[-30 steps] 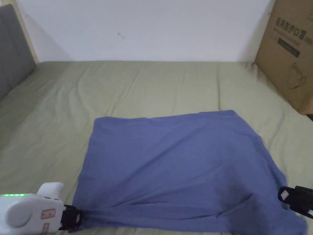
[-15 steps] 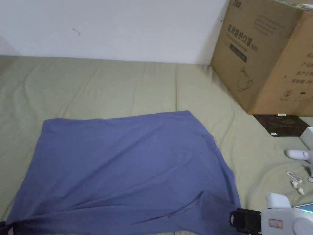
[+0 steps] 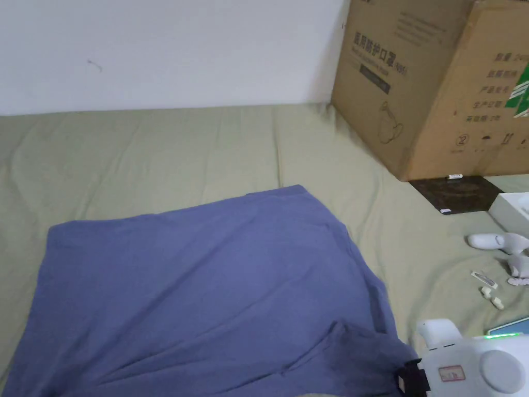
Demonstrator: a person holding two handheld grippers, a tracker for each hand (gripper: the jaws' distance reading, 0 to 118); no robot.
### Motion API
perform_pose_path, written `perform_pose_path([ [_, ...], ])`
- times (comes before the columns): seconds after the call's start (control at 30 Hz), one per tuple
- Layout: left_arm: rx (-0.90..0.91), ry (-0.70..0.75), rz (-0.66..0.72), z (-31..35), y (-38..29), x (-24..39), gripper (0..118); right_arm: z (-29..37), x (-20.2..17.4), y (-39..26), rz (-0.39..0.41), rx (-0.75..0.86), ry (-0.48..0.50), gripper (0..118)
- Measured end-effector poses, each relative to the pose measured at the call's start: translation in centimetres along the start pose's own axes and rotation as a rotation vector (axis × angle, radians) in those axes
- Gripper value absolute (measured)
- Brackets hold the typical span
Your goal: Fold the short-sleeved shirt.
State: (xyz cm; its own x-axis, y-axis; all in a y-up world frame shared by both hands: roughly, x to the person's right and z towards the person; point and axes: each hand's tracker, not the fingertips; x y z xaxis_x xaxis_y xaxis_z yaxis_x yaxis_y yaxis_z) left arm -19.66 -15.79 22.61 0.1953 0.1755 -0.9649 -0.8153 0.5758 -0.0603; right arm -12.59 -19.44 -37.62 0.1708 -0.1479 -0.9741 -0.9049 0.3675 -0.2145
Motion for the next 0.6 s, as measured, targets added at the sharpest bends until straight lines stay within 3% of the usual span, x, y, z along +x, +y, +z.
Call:
perform_pose_path([
  [0.27, 0.080, -0.003, -0.026, 0.0, 5.2, 0.3, 5, 4.3, 2.1, 6.6, -0.219, 0.145, 0.184, 1],
  [0.3, 0.084, 0.004, -0.032, -0.6, 6.6, 0.4, 5, 5.2, 0.4, 7.9, -0.236, 0.154, 0.199, 1],
  [0.47, 0.064, 0.035, -0.016, -5.4, 12.6, 1.1, 5, 1.2, 0.8, 16.2, -0.296, 0.135, 0.215, 1],
  [0.6, 0.006, 0.023, 0.043, -10.8, 16.2, -2.6, 9, -3.2, -1.0, 21.0, -0.350, 0.112, 0.188, 1],
])
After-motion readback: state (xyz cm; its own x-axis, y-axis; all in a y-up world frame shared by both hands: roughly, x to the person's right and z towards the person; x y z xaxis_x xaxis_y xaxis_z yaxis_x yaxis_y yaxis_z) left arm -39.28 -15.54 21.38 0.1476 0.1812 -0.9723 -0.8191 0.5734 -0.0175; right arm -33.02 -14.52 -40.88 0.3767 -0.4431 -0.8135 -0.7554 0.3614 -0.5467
